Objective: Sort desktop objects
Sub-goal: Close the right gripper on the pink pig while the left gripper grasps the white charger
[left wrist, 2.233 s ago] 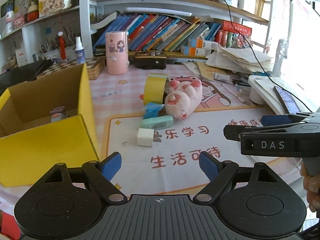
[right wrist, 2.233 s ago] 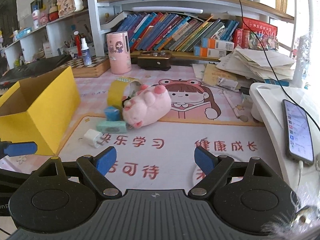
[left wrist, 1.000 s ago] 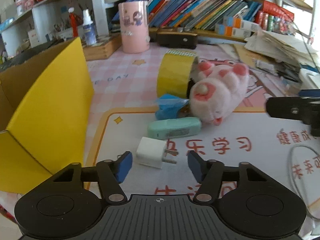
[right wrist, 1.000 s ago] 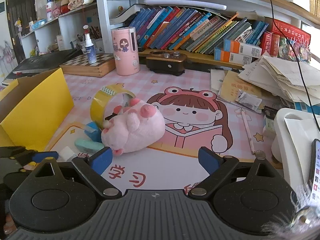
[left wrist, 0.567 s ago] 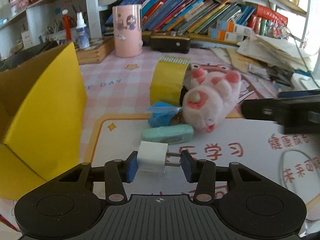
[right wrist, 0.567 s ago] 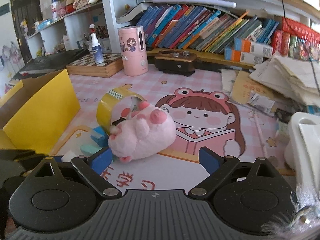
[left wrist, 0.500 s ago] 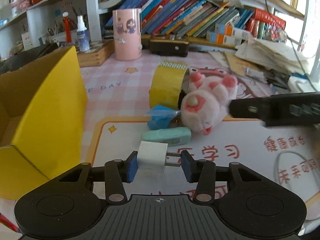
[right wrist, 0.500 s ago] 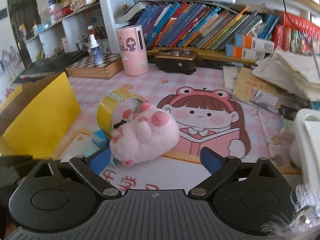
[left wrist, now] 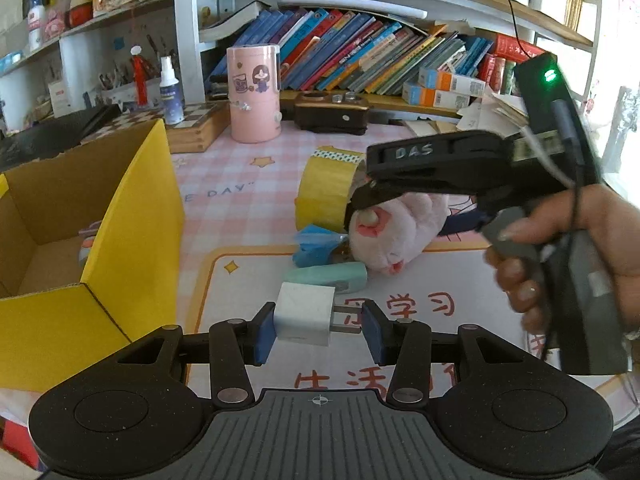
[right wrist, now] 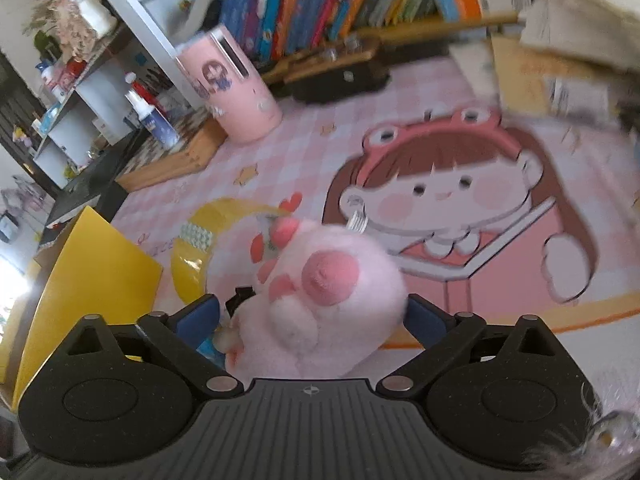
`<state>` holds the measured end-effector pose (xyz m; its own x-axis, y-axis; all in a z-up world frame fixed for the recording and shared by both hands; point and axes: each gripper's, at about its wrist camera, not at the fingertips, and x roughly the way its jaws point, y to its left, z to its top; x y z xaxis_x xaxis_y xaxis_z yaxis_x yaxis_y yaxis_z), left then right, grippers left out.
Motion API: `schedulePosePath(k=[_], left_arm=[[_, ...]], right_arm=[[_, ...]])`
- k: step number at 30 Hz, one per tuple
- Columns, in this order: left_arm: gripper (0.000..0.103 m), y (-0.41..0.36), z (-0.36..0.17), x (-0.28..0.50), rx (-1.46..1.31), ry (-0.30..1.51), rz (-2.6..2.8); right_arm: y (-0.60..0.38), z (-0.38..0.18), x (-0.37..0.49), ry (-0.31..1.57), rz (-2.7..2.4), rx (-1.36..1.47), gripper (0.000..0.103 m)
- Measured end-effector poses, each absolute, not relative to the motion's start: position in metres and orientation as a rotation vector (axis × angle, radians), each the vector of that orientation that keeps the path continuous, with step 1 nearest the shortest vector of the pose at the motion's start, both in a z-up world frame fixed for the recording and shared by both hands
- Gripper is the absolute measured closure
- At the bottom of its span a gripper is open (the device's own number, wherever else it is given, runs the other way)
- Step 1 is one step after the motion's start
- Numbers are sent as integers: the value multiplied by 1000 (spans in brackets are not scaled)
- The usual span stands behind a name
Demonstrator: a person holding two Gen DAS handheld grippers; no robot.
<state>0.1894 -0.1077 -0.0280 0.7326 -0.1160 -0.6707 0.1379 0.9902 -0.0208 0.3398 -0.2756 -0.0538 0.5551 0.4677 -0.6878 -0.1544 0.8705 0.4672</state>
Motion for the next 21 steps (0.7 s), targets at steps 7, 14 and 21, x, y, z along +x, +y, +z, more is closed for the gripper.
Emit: schedulePosePath(k=[7, 14, 21], left_arm=[[58, -105, -26, 186, -3, 729, -146], [58, -108, -20, 182, -11, 702, -178], [58, -106, -14, 176, -24, 674, -205]], right_arm=[[-282, -57, 337, 924, 369, 470, 38], [-291, -29, 311, 814, 343, 300, 43], [-294, -2, 265, 717, 359, 148, 43]])
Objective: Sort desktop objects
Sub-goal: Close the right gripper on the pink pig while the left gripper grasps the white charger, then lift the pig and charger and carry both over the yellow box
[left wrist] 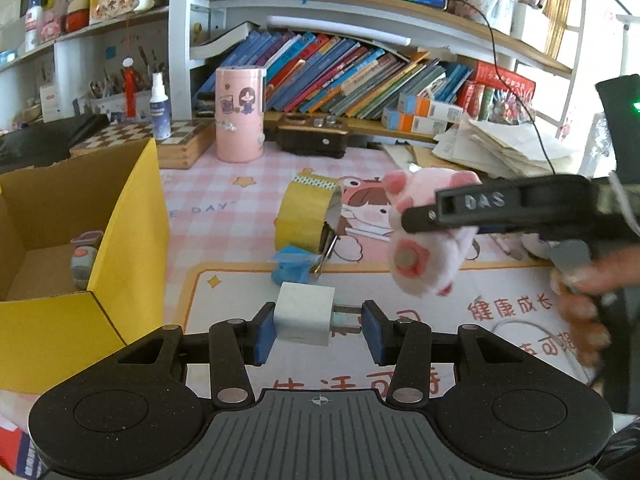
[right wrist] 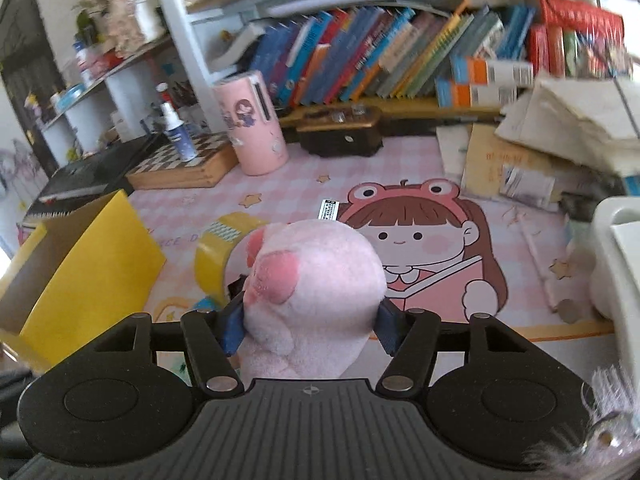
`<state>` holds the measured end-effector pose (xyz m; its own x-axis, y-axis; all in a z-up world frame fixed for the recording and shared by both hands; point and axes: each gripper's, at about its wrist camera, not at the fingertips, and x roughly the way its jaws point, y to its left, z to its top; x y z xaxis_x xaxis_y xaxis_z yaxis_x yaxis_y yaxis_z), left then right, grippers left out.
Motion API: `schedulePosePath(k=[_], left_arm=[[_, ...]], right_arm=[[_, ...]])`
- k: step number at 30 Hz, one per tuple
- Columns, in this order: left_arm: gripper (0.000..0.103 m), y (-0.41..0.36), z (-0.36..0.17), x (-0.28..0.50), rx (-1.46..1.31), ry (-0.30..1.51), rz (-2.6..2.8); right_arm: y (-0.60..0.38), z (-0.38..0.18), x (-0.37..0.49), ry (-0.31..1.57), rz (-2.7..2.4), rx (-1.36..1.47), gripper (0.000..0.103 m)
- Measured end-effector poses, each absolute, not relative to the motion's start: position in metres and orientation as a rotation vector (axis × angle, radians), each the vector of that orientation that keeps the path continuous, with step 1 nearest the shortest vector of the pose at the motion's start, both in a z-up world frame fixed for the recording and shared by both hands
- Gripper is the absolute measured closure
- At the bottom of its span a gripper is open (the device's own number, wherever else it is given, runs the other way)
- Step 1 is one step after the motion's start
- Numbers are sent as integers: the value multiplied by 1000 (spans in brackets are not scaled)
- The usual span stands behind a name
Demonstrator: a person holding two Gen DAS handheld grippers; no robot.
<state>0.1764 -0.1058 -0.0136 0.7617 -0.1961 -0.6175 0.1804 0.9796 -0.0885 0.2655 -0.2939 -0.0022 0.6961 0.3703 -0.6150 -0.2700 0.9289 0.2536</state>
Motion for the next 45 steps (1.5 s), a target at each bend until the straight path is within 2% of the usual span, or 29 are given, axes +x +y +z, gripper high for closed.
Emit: schedulePosePath(k=[18, 45], left_arm=[[58, -88, -10, 145, -15, 639, -305], [58, 8, -12, 35, -24, 655, -303]], right_arm=[[-270, 1, 196, 754, 309, 82, 43], [-185, -1, 59, 781, 293, 80, 43]])
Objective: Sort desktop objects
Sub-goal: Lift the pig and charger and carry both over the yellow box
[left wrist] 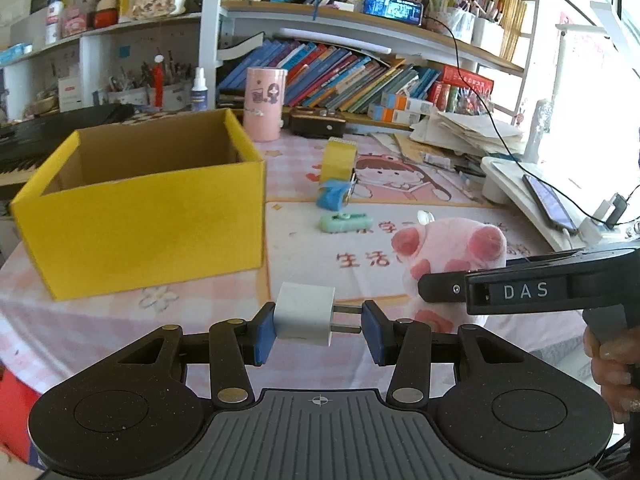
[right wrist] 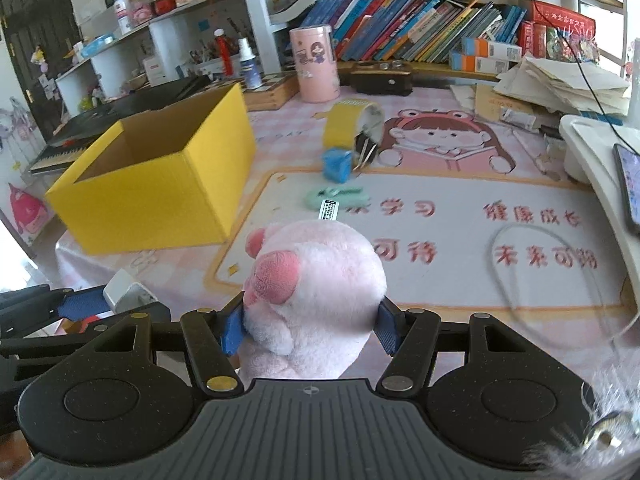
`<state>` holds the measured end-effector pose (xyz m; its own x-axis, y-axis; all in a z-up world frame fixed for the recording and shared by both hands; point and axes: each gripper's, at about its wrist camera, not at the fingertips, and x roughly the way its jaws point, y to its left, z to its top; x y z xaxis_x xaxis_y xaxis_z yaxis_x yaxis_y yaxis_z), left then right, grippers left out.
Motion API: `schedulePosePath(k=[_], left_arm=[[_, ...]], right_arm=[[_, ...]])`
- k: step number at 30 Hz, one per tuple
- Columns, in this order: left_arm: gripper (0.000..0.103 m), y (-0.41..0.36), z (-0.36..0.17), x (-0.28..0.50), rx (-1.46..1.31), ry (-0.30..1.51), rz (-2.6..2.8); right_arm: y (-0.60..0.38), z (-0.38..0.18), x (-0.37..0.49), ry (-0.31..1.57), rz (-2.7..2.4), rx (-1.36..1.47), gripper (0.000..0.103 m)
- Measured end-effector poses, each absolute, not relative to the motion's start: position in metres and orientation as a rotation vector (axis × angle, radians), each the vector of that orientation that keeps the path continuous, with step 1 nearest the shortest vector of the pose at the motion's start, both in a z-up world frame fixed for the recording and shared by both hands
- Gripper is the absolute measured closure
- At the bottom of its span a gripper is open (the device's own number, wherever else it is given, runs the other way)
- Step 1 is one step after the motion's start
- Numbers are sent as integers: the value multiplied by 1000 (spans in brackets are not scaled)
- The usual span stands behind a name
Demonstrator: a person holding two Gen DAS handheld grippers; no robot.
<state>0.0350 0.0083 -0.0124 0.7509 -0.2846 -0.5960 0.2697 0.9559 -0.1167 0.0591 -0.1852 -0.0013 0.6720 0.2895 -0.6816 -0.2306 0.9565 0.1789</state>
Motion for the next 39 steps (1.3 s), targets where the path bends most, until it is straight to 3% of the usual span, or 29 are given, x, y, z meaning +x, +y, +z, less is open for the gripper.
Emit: schedulePosePath(k=[19, 39], left_arm=[[58, 81, -3, -14, -57, 592, -154], [58, 99, -2, -18, -87, 580, -121]], right_arm=[[-104, 6, 21, 753, 476, 12, 43], [-74, 9, 22, 761, 540, -50, 43]])
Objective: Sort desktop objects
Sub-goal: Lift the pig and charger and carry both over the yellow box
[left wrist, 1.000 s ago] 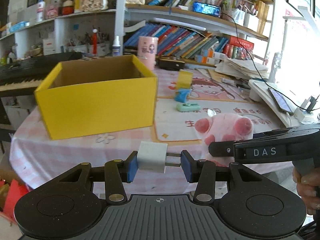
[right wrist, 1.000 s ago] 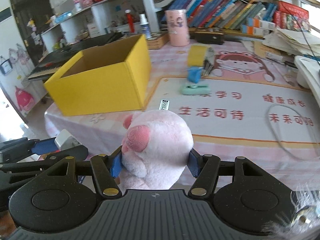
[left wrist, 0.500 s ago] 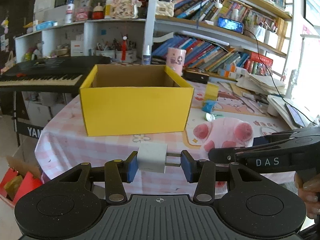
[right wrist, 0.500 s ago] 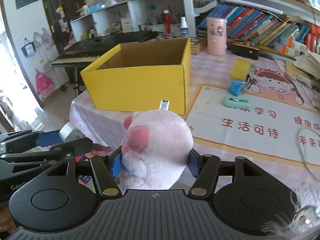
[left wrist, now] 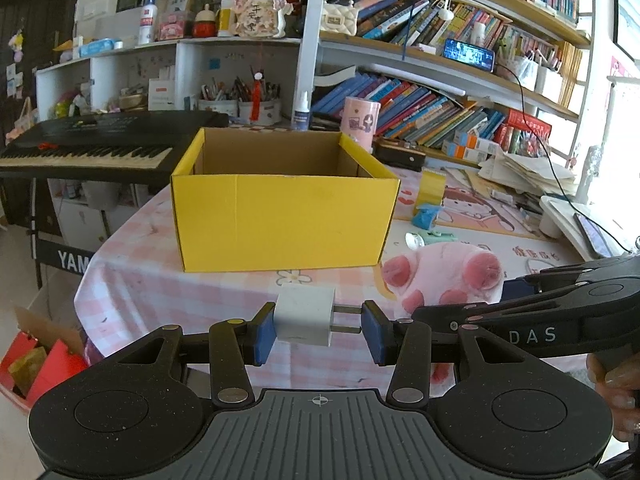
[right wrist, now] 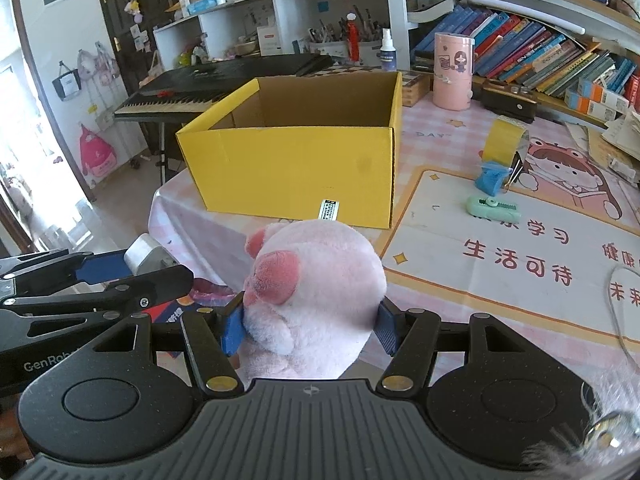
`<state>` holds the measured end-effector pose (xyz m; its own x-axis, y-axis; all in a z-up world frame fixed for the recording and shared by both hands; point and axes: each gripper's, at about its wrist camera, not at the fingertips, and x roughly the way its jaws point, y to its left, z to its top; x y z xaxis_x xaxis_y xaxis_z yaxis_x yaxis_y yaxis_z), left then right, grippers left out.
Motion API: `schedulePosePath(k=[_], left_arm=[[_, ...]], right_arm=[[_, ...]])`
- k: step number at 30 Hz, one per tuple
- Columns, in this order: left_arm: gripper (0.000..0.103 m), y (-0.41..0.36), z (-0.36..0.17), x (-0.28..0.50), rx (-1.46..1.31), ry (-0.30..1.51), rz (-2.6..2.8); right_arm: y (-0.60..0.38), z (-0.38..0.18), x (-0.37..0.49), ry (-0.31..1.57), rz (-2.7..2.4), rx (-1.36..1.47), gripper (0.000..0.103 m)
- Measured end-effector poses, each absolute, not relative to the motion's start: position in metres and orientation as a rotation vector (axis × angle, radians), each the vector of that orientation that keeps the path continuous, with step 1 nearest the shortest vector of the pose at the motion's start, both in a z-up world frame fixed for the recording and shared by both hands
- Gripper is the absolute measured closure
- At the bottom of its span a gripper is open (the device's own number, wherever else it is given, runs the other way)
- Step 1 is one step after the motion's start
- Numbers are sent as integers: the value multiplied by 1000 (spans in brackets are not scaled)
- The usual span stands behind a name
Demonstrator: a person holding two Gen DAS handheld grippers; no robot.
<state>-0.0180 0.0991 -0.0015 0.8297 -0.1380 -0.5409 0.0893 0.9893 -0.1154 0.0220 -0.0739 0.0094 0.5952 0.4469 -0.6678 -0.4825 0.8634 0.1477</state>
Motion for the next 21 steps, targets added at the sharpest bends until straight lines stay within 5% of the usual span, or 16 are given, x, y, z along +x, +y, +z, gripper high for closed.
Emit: schedulePosePath(k=[21], left_arm=[[58, 109, 11, 15, -128, 536, -99]], right_arm=[[-67, 29, 50, 666, 551, -80, 43]])
